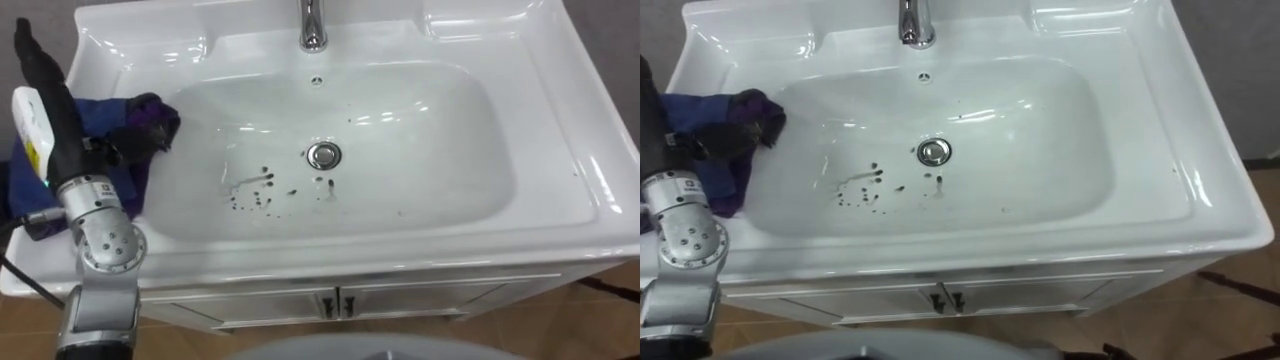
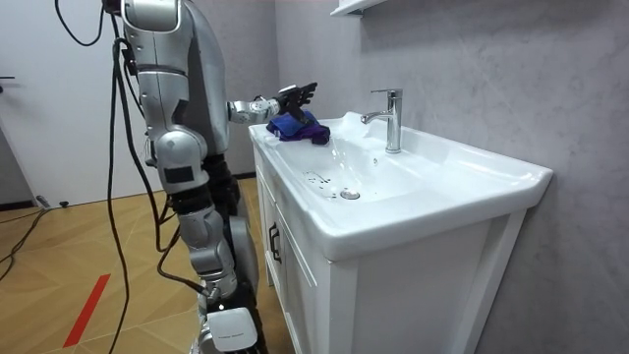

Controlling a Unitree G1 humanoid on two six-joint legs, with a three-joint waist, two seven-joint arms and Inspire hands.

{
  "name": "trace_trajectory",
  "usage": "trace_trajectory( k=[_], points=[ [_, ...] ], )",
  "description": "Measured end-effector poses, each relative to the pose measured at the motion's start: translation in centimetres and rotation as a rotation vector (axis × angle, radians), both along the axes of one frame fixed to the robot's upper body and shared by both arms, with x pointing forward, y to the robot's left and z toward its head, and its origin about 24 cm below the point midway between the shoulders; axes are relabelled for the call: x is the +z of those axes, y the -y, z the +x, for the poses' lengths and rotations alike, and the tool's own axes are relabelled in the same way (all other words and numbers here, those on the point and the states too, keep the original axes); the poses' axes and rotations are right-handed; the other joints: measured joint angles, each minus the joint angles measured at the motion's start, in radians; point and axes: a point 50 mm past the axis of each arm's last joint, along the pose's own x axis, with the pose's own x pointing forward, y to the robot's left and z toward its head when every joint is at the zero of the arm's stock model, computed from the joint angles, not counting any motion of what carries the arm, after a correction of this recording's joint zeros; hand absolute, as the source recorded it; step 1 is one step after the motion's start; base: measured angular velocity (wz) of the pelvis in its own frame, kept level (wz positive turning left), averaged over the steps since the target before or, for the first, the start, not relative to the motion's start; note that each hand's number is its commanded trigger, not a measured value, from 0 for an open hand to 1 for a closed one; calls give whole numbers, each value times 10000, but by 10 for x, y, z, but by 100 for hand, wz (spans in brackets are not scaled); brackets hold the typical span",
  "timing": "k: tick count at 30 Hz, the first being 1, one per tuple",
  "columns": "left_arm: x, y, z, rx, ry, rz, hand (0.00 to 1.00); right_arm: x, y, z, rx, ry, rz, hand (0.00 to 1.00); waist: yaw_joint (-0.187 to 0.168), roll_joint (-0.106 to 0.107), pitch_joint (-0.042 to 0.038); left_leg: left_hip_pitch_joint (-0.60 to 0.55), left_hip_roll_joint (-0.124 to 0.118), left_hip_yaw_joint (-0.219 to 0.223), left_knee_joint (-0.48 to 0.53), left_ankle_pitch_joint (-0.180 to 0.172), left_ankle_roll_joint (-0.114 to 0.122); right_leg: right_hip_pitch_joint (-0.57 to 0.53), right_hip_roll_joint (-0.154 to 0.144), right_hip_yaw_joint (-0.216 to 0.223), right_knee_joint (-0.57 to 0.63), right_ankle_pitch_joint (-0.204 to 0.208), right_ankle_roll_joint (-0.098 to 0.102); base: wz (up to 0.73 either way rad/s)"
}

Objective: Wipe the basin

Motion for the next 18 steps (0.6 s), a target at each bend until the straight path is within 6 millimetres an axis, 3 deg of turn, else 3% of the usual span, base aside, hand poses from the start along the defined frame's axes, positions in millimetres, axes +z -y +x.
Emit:
trace_trajectory(
  k=[11, 18],
  points=[
    [-2, 8, 2, -421, -282, 442, 0, 0, 1, 1, -15, 12, -87, 0, -186, 103, -48, -17, 0, -3, 13, 0, 0, -12, -1, -15, 3, 7, -2, 0],
    [-1, 10, 4, -521, -350, 859, 0, 0, 2, 0, 61, -41, -137, 0, -239, 126, -29, -5, 0, 8, 10, 0, 0, -9, -2, 4, 2, 8, -3, 0]
  ],
)
